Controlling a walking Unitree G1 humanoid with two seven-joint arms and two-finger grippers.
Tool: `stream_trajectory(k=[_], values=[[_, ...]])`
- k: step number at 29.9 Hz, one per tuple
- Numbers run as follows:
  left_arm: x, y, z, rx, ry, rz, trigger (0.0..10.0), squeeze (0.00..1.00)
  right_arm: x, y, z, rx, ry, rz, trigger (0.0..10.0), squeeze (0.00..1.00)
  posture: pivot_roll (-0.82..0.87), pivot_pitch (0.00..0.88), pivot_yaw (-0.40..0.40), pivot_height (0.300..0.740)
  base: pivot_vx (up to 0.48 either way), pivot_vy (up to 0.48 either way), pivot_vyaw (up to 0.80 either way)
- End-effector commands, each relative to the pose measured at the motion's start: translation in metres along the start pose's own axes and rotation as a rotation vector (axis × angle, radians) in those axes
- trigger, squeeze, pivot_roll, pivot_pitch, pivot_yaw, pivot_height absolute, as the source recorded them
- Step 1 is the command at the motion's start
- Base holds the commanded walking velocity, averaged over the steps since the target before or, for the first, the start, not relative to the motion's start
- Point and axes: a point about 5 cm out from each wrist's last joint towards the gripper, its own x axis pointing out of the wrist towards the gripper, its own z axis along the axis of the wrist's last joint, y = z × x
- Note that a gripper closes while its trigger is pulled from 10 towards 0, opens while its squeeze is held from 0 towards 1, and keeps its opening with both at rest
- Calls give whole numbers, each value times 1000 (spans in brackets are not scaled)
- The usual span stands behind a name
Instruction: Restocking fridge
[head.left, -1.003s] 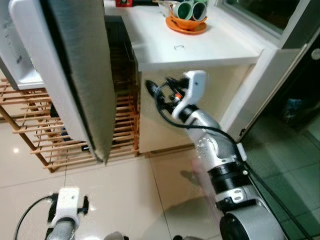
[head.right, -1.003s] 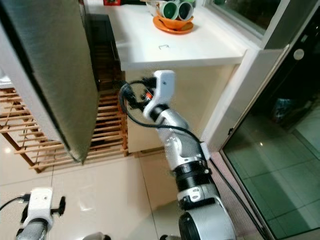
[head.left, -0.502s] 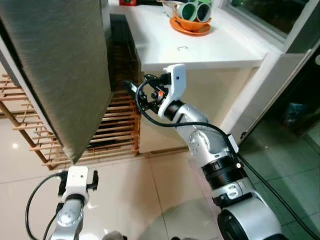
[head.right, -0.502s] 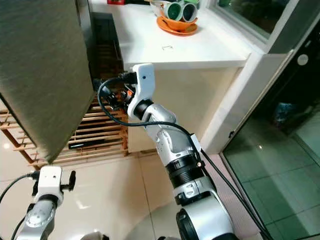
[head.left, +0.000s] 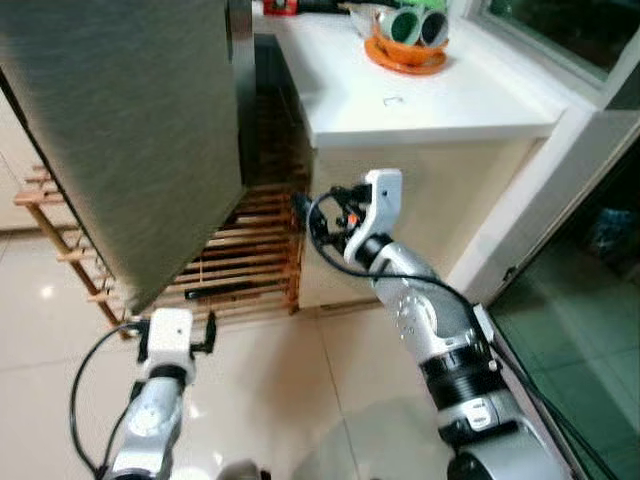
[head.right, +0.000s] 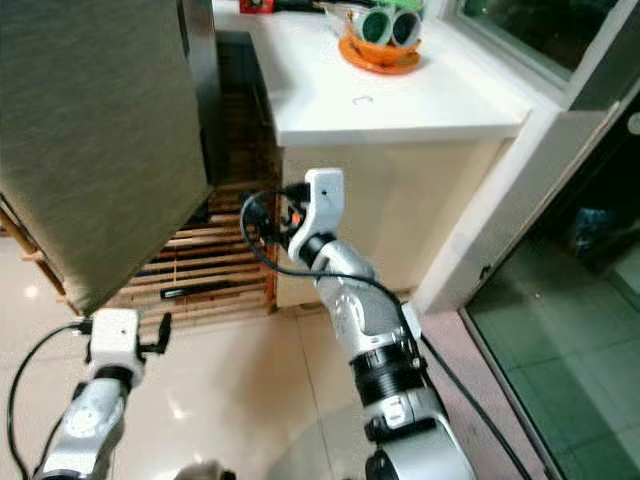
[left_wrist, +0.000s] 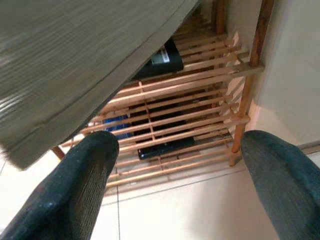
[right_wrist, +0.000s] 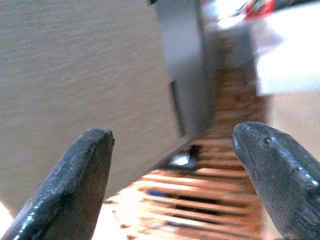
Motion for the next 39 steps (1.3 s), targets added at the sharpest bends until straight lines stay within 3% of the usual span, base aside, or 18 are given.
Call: stream_trajectory(k=[1, 2, 4, 12, 19, 20, 21, 22, 23, 25, 31, 39], values=[[3, -9, 5, -3, -9, -40, 10000, 0, -15, -24, -15, -16, 46, -107, 10000, 0, 12, 0, -50, 740, 0, 480, 0], [3, -9, 5, -3, -9, -40, 10000, 0, -15, -24, -15, -16, 46, -107, 10000, 0, 12, 0, -50, 740, 0, 480, 0], [5, -9, 9, -8, -14, -42, 10000, 0, -28, -40, -26, -53, 82, -183, 10000, 0, 4, 0, -41, 740, 0, 480, 0], [9, -10, 20, 60, -42, -65, 10000, 0, -47, -55, -41, -89, 120, -246, 10000, 0, 4, 0, -28, 740, 0, 360, 0], [10, -15, 57, 36, -197, -82, 10000, 0, -110, -100, -62, -215, 171, -541, 10000, 0, 8, 0, -21, 740, 0, 0, 0], [10, -15, 57, 36, -197, -82, 10000, 0, -110, -100, -62, -215, 171, -541, 10000, 0, 8, 0, -21, 740, 0, 0, 0], [6, -21, 74, 4, -263, -141, 10000, 0, -138, -109, -71, -196, 195, -626, 10000, 0, 1, 0, -14, 740, 0, 0, 0], [4, -24, 80, -6, -285, -172, 10000, 0, -147, -112, -75, -183, 204, -657, 10000, 0, 1, 0, -14, 740, 0, 0, 0], [4, -24, 80, -6, -285, -172, 10000, 0, -147, -112, -75, -183, 204, -657, 10000, 0, 1, 0, -14, 740, 0, 0, 0], [-1, -36, 99, 8, -346, -243, 10000, 0, -164, -111, -85, -95, 205, -713, 10000, 0, -3, 0, -8, 740, 0, 0, 0], [4, -42, 108, -30, -341, -273, 10000, 0, -153, -96, -92, -64, 196, -651, 10000, 0, 3, 0, 3, 740, 0, 226, 0], [6, -27, 107, -11, -283, -227, 10000, 0, -138, -94, -92, -46, 183, -645, 10000, 0, 32, 0, 8, 740, 0, 476, 0]])
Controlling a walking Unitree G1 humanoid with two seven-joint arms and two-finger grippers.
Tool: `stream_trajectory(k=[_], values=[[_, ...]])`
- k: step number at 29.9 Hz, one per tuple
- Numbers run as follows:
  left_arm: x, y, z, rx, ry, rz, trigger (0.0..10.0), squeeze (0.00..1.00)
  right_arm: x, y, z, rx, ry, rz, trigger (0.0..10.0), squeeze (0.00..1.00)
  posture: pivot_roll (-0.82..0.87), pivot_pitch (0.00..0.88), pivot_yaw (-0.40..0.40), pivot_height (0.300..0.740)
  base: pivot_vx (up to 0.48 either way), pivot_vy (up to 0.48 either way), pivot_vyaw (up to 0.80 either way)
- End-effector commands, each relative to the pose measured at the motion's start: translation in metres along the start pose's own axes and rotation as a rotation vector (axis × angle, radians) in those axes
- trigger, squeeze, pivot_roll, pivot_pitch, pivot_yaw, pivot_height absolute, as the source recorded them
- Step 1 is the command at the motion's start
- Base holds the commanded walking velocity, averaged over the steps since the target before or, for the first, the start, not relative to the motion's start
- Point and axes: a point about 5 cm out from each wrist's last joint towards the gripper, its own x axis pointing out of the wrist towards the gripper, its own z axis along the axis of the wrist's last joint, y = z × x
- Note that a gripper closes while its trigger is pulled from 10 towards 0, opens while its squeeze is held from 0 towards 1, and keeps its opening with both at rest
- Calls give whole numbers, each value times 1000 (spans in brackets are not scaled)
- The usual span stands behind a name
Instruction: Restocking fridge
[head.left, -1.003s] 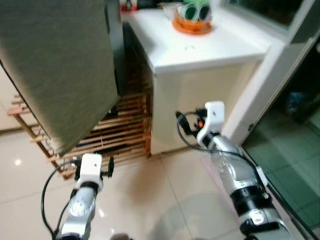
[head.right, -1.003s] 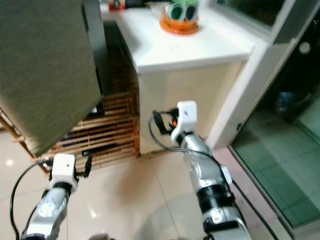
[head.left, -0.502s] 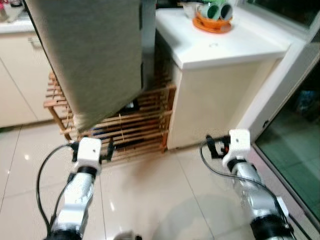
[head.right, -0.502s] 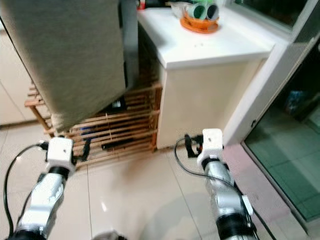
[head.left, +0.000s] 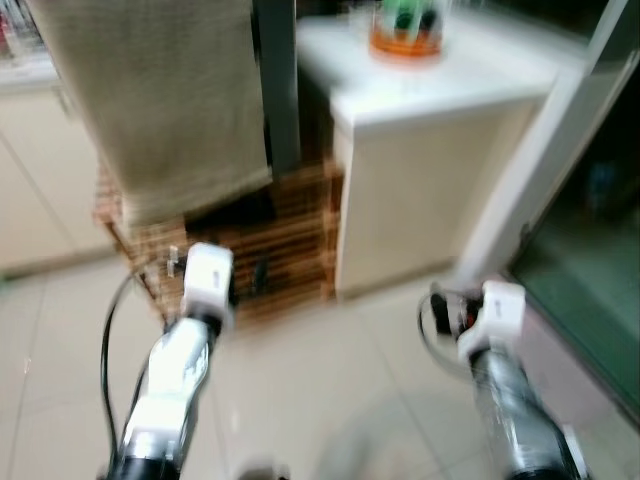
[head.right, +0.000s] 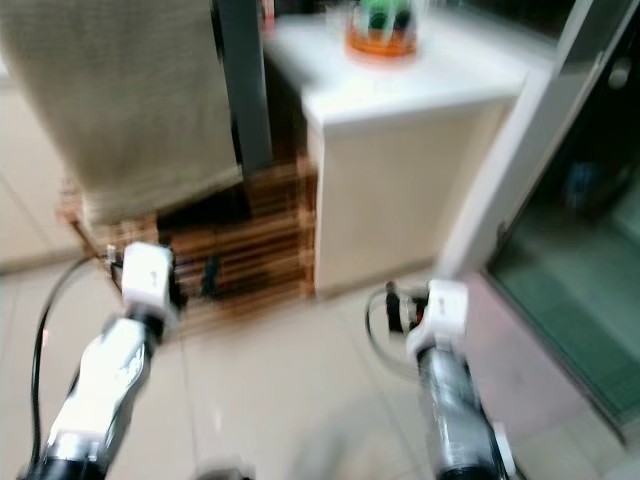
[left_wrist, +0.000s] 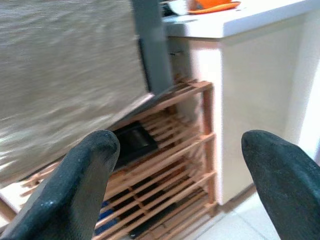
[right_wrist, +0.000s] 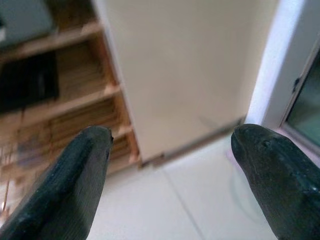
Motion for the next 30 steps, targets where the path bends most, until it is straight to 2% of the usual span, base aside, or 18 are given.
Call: stream_trajectory(k=[1, 3, 8, 18, 23, 30], values=[[-2, 11, 0, 18, 17, 36, 10000, 0, 5, 9, 4, 5, -19, 23, 10000, 0, 39, 0, 11, 740, 0, 480, 0], [-1, 11, -5, 62, 55, 59, 10000, 0, 7, 16, 7, -20, -44, 73, 10000, 0, 39, 0, 14, 740, 0, 0, 0], [1, -1, -4, 81, 42, 20, 10000, 0, 13, 25, 14, -27, -65, 112, 10000, 0, 28, 0, 7, 740, 0, 0, 0], [1, -10, -10, 82, 64, 47, 10000, 0, 17, 26, 16, -65, -58, 154, 10000, 0, 19, 0, -16, 740, 0, 0, 0], [0, -15, -9, 29, 59, 38, 10000, 0, 16, 30, 12, -43, -39, 172, 10000, 0, 16, 0, -18, 740, 0, 0, 0], [3, -15, -7, 49, 57, 48, 10000, 0, 17, 31, 11, -61, -28, 166, 10000, 0, 12, 0, -15, 740, 431, 0, 0]])
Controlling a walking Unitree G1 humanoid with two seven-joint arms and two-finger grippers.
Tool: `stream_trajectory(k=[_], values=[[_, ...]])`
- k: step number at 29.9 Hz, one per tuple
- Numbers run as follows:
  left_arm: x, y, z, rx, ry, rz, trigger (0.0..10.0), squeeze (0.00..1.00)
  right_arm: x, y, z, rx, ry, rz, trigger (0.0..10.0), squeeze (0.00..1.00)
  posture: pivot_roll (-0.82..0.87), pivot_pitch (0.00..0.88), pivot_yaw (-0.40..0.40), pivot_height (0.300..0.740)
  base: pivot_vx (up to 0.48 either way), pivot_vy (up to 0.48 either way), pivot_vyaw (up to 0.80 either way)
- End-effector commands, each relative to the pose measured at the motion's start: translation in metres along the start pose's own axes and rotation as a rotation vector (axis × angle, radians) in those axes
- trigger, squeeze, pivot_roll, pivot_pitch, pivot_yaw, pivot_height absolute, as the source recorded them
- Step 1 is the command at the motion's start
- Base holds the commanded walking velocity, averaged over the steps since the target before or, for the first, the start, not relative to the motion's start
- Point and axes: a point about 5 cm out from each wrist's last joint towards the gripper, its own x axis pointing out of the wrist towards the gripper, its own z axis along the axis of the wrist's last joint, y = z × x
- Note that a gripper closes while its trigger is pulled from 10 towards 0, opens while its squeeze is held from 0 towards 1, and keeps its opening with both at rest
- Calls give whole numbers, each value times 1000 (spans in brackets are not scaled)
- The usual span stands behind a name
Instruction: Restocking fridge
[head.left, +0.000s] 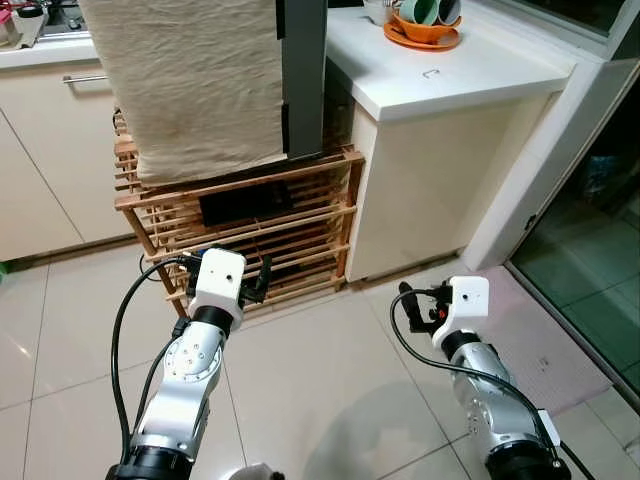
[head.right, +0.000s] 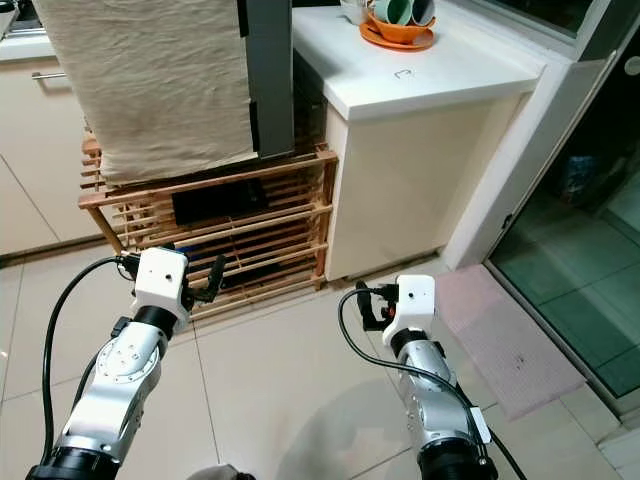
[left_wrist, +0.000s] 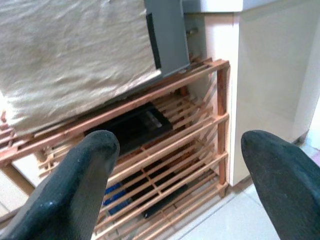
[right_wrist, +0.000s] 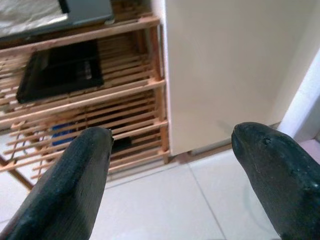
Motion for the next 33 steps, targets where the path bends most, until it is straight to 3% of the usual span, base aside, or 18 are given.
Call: stream_trajectory(k=[1, 16, 18, 23, 33], values=[[2, -1, 1, 6, 2, 2, 10000, 0, 3, 0, 6, -4, -20, -2, 10000, 0, 12, 0, -15, 740, 431, 0, 0], [-1, -2, -1, -35, 1, 5, 10000, 0, 4, 3, 5, -15, -18, 23, 10000, 0, 7, 0, -10, 740, 430, 19, 670], [-1, -3, 0, -10, -15, -1, 10000, 0, 4, 3, 4, -6, -15, 19, 10000, 0, 9, 0, -9, 740, 300, 148, 663], [0, -2, -2, 39, 12, 22, 10000, 0, 4, 1, 4, 4, -9, -1, 10000, 0, 11, 0, -9, 740, 0, 0, 670], [3, 1, -7, -25, 46, 37, 10000, 0, 7, 0, 3, 0, 2, 1, 10000, 0, 20, 0, -18, 740, 0, 375, 0]])
